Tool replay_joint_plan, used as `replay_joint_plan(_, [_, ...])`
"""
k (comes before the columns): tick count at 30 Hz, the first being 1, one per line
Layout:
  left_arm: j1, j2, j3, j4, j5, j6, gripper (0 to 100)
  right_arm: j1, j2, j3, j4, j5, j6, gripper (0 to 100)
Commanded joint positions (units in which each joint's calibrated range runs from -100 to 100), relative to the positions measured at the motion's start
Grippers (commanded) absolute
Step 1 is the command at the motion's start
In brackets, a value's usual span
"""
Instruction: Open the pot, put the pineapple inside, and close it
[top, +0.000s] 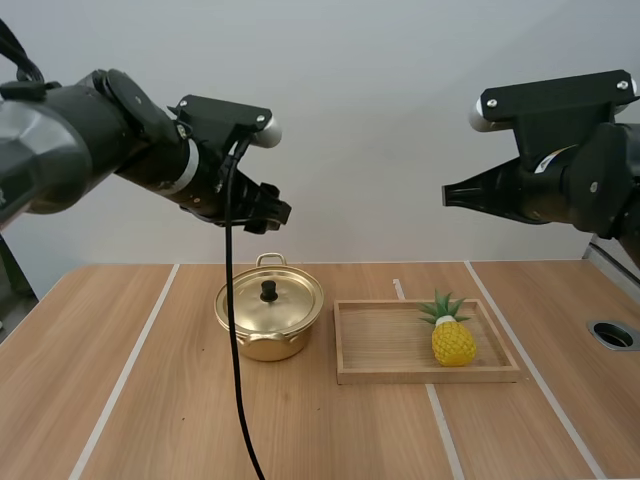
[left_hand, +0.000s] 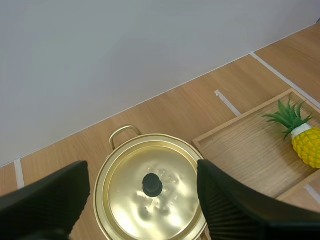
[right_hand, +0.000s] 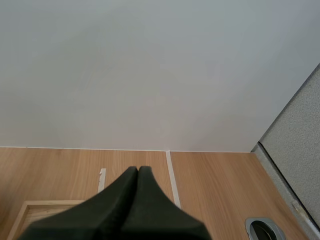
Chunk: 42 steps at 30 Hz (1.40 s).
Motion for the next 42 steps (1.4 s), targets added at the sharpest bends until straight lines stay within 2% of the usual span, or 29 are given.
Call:
replay_joint_plan(1, [0.03, -0.10, 2.91, -3.89, -5.89, 2.69, 99, -0.20, -0.24, -0.44, -0.52, -0.45, -0.31, 0])
replay_joint_plan(7, [0.03, 2.04, 7.45, -9.70, -10.31, 7.67, 99, -0.20, -0.24, -0.44, -0.52, -0.29, -0.31, 0])
replay_joint_plan(21, [-0.06, 16.65, 7.55, -9.81, -10.65, 9.46, 99, -0.20, -0.24, -0.44, 0.00, 4.69, -0.31, 0])
replay_joint_plan(42, [-0.14, 23.40, 7.02, -12.80, -9.98, 11.44, 99, -0.20, -0.24, -0.44, 0.32, 4.88, -0.31, 0])
